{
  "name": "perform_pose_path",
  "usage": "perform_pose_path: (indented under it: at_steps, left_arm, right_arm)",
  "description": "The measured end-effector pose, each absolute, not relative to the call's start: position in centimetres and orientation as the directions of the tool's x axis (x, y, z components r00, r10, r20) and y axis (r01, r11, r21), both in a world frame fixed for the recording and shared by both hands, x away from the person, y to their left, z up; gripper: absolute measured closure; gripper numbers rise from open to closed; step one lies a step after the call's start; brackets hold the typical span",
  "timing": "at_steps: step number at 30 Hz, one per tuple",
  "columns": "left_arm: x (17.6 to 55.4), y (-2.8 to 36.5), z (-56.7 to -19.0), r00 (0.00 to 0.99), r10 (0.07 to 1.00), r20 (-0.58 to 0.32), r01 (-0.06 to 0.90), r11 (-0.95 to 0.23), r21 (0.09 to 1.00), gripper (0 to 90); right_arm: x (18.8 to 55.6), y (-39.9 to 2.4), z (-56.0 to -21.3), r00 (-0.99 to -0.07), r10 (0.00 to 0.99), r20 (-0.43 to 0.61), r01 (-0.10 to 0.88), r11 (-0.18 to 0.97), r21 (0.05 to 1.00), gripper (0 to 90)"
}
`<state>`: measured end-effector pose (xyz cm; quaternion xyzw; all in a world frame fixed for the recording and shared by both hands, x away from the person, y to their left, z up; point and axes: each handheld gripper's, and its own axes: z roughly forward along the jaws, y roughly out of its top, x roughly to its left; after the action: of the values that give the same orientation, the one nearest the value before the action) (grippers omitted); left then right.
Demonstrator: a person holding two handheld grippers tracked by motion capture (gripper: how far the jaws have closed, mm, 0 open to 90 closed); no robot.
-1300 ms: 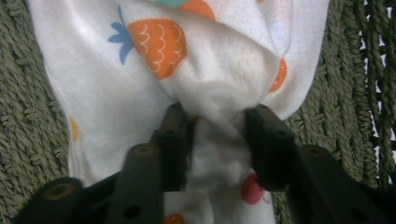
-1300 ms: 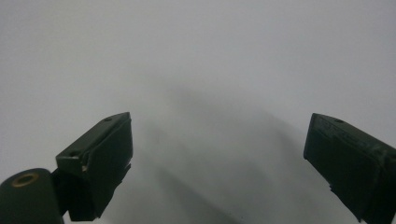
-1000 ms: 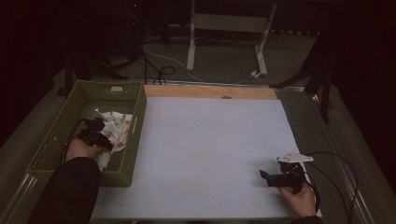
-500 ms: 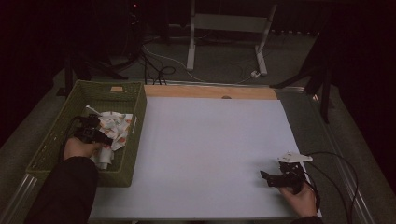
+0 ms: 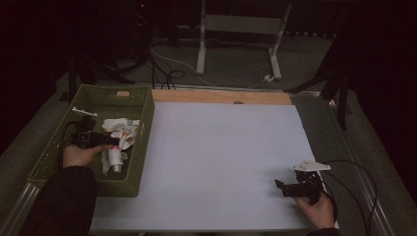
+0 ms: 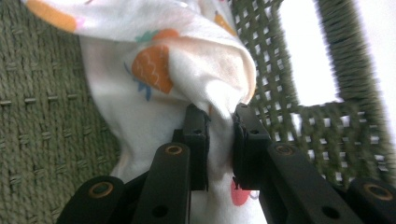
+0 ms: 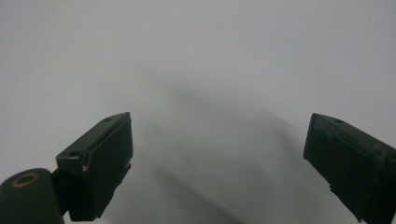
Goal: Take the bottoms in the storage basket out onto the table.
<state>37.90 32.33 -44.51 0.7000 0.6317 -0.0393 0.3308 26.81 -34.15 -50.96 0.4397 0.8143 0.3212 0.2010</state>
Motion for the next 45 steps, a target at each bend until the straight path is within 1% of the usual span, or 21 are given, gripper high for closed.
perform_pose_path:
  at_steps: [4,6,12,13,15,33,45]
  left_arm:
    - [37.5,32.8,-43.9,0.196,0.828,-0.525,0.895,0.068,0.442,79.3]
    - [37.4,32.9,-43.8,0.197,0.826,-0.529,0.892,0.072,0.445,79.4]
    - [37.0,33.4,-43.2,0.206,0.788,-0.58,0.876,0.117,0.469,79.5]
    - [36.8,33.6,-42.9,0.207,0.77,-0.603,0.867,0.142,0.479,79.5]
    - [36.7,33.6,-42.6,0.212,0.756,-0.62,0.859,0.158,0.486,79.6]
    - [36.5,33.6,-40.3,0.256,0.681,-0.686,0.812,0.233,0.535,79.9]
    - [36.5,33.1,-38.5,0.287,0.655,-0.699,0.788,0.254,0.561,80.0]
  right_arm:
    - [26.8,-34.2,-50.9,-0.526,0.849,-0.041,0.589,0.399,0.703,8.2]
    - [26.8,-34.3,-50.9,-0.527,0.849,-0.041,0.588,0.399,0.704,8.2]
    - [26.8,-34.2,-50.9,-0.526,0.85,-0.04,0.591,0.399,0.702,8.2]
    - [26.8,-34.2,-50.9,-0.526,0.85,-0.037,0.592,0.397,0.702,8.2]
    - [26.8,-34.2,-50.9,-0.524,0.851,-0.035,0.593,0.395,0.702,8.2]
    - [26.8,-34.2,-50.9,-0.522,0.852,-0.038,0.593,0.394,0.702,8.2]
    - [26.8,-34.3,-50.9,-0.523,0.852,-0.039,0.591,0.395,0.704,8.2]
